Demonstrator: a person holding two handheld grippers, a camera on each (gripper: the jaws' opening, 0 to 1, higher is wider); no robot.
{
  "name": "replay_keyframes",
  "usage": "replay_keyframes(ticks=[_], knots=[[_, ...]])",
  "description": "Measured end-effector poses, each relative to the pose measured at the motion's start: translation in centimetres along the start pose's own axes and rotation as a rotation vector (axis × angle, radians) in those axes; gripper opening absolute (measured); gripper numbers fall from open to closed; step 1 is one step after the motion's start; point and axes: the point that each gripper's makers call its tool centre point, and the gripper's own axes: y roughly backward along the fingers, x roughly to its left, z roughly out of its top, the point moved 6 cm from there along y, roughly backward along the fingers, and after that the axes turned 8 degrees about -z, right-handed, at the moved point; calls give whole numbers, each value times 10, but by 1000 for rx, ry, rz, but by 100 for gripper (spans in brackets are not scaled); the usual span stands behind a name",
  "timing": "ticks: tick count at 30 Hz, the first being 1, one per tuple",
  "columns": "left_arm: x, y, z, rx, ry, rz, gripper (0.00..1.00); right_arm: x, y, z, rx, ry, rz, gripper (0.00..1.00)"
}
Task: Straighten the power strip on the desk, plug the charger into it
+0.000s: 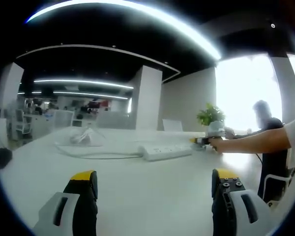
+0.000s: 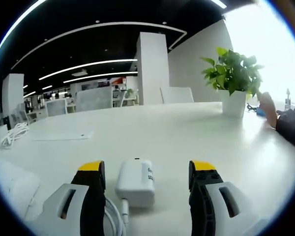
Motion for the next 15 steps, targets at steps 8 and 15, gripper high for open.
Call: replay_keyframes(ticks=[8, 15], knots=[[-2, -2, 1, -1, -3, -9, 99, -1, 1, -2, 1, 0, 18, 65], [-2, -3, -1, -1, 0, -14, 99, 2, 1, -4, 4, 5, 39, 60]])
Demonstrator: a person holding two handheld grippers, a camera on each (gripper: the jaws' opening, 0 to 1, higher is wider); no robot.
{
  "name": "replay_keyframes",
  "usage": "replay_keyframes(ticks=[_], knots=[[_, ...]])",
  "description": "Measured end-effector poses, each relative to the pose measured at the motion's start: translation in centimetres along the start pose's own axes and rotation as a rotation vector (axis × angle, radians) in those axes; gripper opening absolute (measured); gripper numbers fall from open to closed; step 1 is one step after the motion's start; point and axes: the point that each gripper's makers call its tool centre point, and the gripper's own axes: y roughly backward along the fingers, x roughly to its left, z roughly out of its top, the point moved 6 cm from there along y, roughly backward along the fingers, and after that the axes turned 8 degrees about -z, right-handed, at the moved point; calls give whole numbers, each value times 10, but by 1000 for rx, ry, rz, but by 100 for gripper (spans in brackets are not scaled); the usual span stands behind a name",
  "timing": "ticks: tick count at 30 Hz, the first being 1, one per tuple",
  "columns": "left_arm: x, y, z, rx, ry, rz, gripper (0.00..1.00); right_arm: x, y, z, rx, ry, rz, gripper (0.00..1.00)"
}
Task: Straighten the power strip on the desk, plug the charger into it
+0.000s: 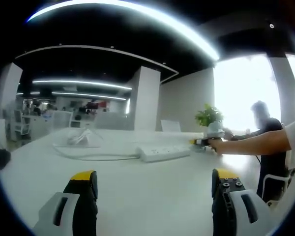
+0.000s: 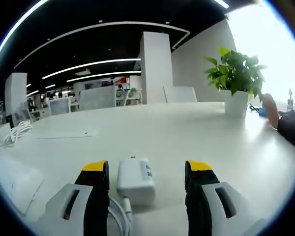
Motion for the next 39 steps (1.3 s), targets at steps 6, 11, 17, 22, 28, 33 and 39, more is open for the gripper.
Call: replay_keyframes(ticks=[6, 11, 17, 22, 28, 33, 39], knots=[[3, 2, -1, -3, 0, 9, 99, 0, 1, -2, 2, 6, 11, 56], [3, 3, -1, -3, 1, 10, 99, 0, -2, -1, 0, 8, 18, 52], [1, 2, -3, -1, 1, 8, 99, 2, 3, -2, 5, 10, 38, 44], [1, 2, -3, -1, 0, 9, 99, 2, 2, -3, 8, 12, 49, 39], [1, 2, -3, 0, 1, 9, 99, 3, 4, -3, 9, 14, 61, 37], [0, 2, -2, 1, -2, 9, 99, 5, 7, -3, 7, 19, 69, 34], [1, 3, -1, 0, -1, 11, 99, 8, 9, -3, 5, 36, 81, 30]])
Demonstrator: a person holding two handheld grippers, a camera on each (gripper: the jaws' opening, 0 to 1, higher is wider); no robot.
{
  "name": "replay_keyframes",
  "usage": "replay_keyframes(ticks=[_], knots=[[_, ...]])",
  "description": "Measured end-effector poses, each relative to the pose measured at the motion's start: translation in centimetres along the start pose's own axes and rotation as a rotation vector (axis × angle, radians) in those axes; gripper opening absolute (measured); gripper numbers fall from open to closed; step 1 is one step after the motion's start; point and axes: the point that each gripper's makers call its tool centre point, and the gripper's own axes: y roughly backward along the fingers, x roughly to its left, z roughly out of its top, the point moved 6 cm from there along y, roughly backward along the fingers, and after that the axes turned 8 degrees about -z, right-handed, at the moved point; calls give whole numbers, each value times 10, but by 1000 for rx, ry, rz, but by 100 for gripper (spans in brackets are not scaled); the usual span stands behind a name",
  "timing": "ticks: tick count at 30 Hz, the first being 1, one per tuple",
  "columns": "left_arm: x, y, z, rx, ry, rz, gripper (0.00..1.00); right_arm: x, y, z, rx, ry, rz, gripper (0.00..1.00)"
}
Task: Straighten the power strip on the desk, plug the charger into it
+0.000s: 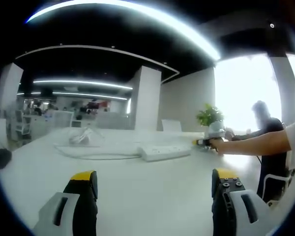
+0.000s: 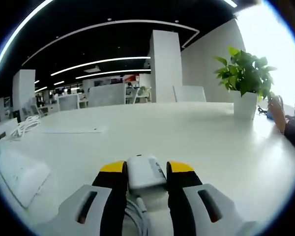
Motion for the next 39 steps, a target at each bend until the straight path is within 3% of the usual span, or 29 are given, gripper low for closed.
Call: replay_keyframes(ticks=[9, 24, 39], knots=[[1, 0, 1, -1, 1, 1, 99, -1, -2, 1, -4, 22, 22, 29], [2, 1, 3, -1, 0, 6, 99, -7, -12, 5, 0, 84, 157, 28], [-1, -11, 4, 17, -13, -12, 99, -4, -5, 2, 47, -4, 227, 27]])
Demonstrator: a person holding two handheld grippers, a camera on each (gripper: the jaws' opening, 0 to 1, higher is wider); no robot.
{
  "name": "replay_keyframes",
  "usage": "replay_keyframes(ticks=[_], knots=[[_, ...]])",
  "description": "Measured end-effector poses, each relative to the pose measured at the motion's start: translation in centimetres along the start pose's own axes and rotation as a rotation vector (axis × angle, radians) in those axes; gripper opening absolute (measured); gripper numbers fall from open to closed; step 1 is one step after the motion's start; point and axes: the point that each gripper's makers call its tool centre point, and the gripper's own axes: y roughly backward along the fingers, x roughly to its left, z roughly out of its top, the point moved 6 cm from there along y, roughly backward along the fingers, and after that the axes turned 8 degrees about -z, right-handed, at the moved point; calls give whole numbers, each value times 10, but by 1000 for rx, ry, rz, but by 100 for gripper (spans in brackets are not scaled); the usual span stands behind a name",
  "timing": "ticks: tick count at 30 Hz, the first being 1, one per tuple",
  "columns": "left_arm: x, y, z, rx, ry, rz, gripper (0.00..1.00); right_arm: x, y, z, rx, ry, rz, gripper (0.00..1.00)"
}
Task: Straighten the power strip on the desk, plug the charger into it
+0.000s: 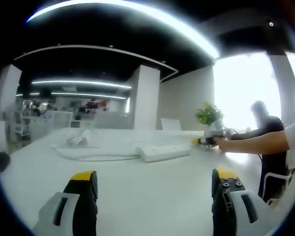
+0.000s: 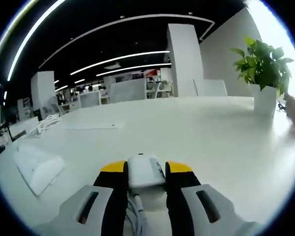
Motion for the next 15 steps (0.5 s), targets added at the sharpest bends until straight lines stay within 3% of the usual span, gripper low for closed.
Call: replay_keyframes(ticks=[15], knots=[[-1, -2, 1, 3, -5, -9, 99, 24, 17, 29, -22, 122, 148, 27]])
